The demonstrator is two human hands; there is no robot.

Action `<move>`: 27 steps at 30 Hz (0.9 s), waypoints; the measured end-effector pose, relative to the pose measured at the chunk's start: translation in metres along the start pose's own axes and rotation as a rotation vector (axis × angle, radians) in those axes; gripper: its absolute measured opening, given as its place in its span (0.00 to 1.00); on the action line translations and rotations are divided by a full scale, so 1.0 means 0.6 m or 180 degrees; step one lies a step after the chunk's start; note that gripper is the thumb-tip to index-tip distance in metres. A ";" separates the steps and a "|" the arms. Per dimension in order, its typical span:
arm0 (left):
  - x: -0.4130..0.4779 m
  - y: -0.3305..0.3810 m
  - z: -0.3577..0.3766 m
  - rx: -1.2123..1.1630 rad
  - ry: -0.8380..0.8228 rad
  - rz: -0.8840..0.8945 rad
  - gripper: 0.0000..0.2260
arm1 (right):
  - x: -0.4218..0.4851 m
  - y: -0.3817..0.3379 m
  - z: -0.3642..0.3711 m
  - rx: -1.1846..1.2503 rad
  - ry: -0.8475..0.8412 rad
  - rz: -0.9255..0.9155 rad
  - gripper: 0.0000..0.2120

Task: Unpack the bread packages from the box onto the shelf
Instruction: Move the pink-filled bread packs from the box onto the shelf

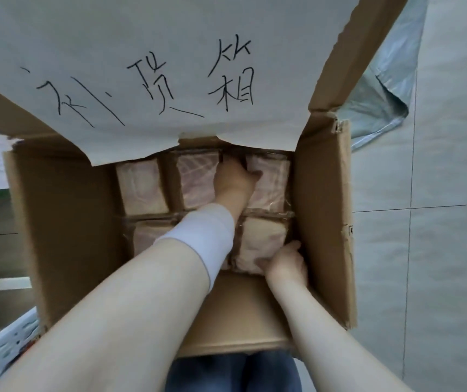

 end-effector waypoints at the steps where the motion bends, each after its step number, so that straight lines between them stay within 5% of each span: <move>1: -0.001 0.001 -0.006 0.0122 -0.0149 0.0015 0.23 | -0.007 0.003 -0.006 -0.0079 -0.0148 -0.0014 0.31; 7: -0.049 -0.004 -0.039 -0.0808 -0.0442 0.0091 0.14 | -0.083 0.036 -0.043 0.0275 -0.0437 -0.0507 0.29; 16: -0.250 -0.080 -0.127 -0.1966 0.0482 -0.0033 0.19 | -0.253 0.108 -0.111 0.1997 -0.0610 -0.1126 0.12; 22: -0.496 -0.196 -0.249 -0.3154 0.1160 -0.0023 0.17 | -0.403 0.159 -0.133 0.1670 -0.0739 -0.1967 0.05; 27: -0.791 -0.289 -0.405 -0.3799 0.1916 0.0647 0.07 | -0.634 0.155 -0.098 0.0944 -0.1110 -0.2867 0.09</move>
Point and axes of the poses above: each hand's wrist, its own x-axis towards the middle knuckle, its own z-axis out of the palm, y = z × x, the point moved 3 cm from there along x, towards the middle knuckle, and after that the axes turned 3 degrees about -y, right-handed, at the moved point
